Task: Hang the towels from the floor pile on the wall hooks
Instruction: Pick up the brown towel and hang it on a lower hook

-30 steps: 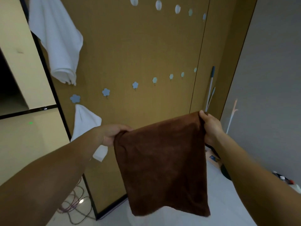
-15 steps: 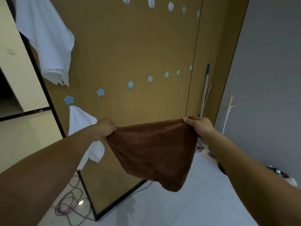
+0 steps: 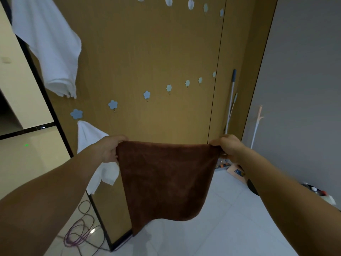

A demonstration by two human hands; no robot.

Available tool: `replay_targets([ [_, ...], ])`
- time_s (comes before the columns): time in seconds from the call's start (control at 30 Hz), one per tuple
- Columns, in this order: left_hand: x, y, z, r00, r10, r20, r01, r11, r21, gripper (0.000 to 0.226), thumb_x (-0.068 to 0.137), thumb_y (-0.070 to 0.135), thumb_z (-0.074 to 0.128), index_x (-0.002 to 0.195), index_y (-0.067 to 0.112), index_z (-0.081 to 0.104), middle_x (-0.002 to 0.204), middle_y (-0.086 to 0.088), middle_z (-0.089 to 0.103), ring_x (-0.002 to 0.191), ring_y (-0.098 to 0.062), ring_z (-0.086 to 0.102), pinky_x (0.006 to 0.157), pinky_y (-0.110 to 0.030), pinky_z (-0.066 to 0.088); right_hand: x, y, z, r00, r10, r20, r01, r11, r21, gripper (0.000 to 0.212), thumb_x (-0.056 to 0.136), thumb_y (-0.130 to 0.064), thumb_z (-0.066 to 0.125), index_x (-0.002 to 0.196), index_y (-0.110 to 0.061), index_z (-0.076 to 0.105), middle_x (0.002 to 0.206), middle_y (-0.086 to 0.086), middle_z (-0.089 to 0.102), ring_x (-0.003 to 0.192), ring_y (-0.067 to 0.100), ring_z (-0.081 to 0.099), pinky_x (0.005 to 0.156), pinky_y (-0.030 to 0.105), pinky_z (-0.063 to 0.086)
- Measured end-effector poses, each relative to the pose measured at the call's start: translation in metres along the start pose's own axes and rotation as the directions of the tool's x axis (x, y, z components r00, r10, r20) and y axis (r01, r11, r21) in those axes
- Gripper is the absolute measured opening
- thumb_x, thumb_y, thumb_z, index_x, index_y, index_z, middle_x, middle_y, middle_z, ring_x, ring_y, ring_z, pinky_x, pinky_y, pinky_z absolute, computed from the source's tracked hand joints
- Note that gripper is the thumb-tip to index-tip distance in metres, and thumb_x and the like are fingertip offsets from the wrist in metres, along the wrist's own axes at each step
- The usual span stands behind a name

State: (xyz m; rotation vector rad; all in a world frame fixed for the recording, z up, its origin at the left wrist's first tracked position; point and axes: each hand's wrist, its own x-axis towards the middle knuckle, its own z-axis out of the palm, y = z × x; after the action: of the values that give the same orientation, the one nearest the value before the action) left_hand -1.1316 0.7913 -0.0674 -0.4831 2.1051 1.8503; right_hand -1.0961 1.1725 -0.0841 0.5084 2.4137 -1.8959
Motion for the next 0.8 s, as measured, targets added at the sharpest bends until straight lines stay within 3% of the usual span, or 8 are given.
replay_targets([
  [0.1,0.000,-0.001,-0.004,0.999,0.012,-0.033,-0.012,1.000,-0.005,0.013,0.090,0.022,0.062,0.099,0.013,0.060,0.093,-0.005,0.062,0.085,-0.019,0.059,0.066,-0.033,0.046,0.005,0.005,0.003,0.998,-0.036,0.047,0.048,0.957,-0.286,0.027,0.091,-0.024,0.063,0.116,-0.021,0.054,0.098,0.007,0.063,0.078,0.019,0.058,0.065,0.033,0.046],
  [0.23,-0.002,-0.003,0.001,0.997,0.052,-0.064,-0.051,0.999,0.007,0.014,0.092,0.021,0.062,0.103,0.012,0.062,0.092,-0.003,0.061,0.080,-0.017,0.057,0.060,-0.030,0.044,0.014,0.001,0.015,0.980,-0.196,0.029,0.179,0.815,-0.552,0.028,0.098,-0.032,0.052,0.114,-0.010,0.061,0.106,0.009,0.065,0.093,0.023,0.061,0.081,0.036,0.052],
  [0.33,-0.003,-0.005,0.006,0.987,0.112,-0.119,-0.107,0.993,0.043,0.010,0.094,0.020,0.058,0.094,0.010,0.061,0.083,-0.004,0.058,0.071,-0.015,0.053,0.058,-0.027,0.042,0.014,-0.003,0.017,0.978,-0.185,0.096,0.208,0.839,-0.502,0.044,0.092,-0.054,0.054,0.097,-0.011,0.062,0.090,0.006,0.064,0.083,0.023,0.062,0.072,0.036,0.052],
  [0.43,-0.003,-0.006,0.009,0.976,0.161,-0.146,-0.152,0.986,0.073,0.008,0.093,0.017,0.059,0.089,0.010,0.060,0.080,-0.006,0.055,0.069,-0.016,0.051,0.059,-0.027,0.041,0.007,-0.007,0.010,0.967,-0.104,0.234,0.187,0.910,-0.370,0.071,0.065,-0.079,0.064,0.091,-0.013,0.065,0.078,0.003,0.064,0.070,0.020,0.061,0.059,0.029,0.045],
  [0.5,-0.005,-0.006,0.010,0.977,0.179,-0.113,-0.164,0.978,0.127,0.007,0.092,0.016,0.060,0.090,0.009,0.062,0.080,-0.007,0.055,0.071,-0.017,0.051,0.062,-0.028,0.041,0.005,-0.009,0.006,0.940,-0.063,0.336,0.196,0.906,-0.376,0.086,0.048,-0.087,0.064,0.094,-0.015,0.066,0.083,0.003,0.067,0.075,0.021,0.063,0.062,0.031,0.045],
  [0.67,-0.014,-0.004,0.008,0.986,0.022,0.163,-0.078,0.934,0.348,0.034,0.084,0.040,0.068,0.096,0.008,0.068,0.099,-0.004,0.069,0.095,-0.021,0.065,0.082,-0.030,0.049,0.016,-0.012,-0.006,0.859,0.015,0.511,0.274,0.830,-0.486,0.071,0.047,-0.060,0.086,0.101,-0.019,0.068,0.103,0.004,0.071,0.101,0.027,0.066,0.093,0.045,0.054],
  [0.73,-0.019,-0.005,0.006,0.954,-0.077,0.288,-0.083,0.859,0.505,0.045,0.073,0.041,0.080,0.105,0.011,0.072,0.109,-0.004,0.072,0.104,-0.020,0.067,0.088,-0.032,0.051,0.022,-0.010,-0.007,0.842,0.002,0.539,0.315,0.810,-0.495,0.053,0.052,-0.047,0.089,0.095,-0.020,0.072,0.094,-0.002,0.074,0.097,0.023,0.068,0.083,0.035,0.056],
  [0.8,-0.022,-0.010,0.005,0.952,-0.096,0.290,-0.106,0.786,0.609,0.044,0.063,0.038,0.088,0.099,0.017,0.076,0.106,-0.005,0.073,0.100,-0.019,0.069,0.085,-0.029,0.054,0.029,-0.010,-0.002,0.857,-0.084,0.508,0.368,0.790,-0.490,0.035,0.065,-0.046,0.084,0.088,-0.022,0.074,0.084,-0.006,0.075,0.087,0.016,0.070,0.075,0.026,0.054],
])
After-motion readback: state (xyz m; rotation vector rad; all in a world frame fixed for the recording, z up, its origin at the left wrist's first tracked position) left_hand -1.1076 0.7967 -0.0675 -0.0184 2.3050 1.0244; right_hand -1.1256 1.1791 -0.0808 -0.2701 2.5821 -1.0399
